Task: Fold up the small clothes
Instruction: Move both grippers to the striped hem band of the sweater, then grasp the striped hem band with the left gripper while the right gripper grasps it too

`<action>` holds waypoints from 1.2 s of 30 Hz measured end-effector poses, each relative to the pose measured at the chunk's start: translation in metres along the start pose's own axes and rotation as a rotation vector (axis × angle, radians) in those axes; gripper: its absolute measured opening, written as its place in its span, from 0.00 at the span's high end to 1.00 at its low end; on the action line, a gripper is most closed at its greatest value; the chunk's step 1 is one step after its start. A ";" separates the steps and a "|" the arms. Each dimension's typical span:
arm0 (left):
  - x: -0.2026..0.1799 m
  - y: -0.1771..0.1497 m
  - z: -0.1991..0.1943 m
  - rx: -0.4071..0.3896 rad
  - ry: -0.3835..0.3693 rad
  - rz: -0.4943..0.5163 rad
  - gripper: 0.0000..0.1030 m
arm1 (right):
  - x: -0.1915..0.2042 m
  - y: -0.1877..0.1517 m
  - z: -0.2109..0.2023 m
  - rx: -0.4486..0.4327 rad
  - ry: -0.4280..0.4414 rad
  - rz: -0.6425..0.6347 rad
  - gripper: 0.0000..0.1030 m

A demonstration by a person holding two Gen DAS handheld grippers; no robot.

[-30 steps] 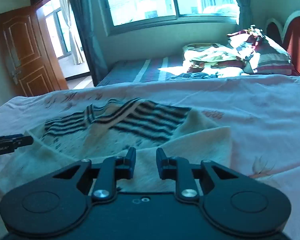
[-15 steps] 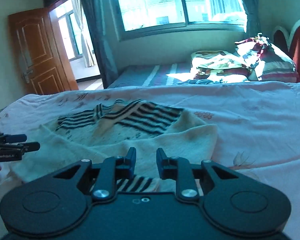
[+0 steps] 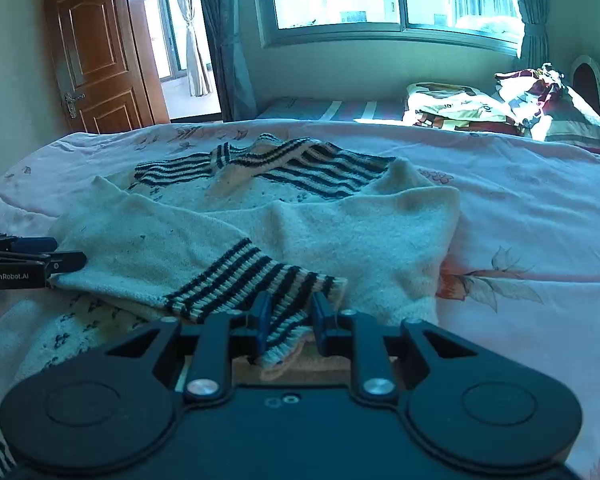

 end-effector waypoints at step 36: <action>0.018 -0.168 -0.160 0.339 -0.681 -0.658 0.69 | 0.021 -0.156 -0.160 0.182 0.393 0.758 0.66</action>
Point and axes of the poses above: each gripper's, at about its wrist camera, not at the fingertips, and z roughly the way its jaws point, x to its left, y to its top, the point moved 10 cm from there along z, roughly the way its jaws point, and after that the axes turned 1 degree about -x, right-handed, at the moved point
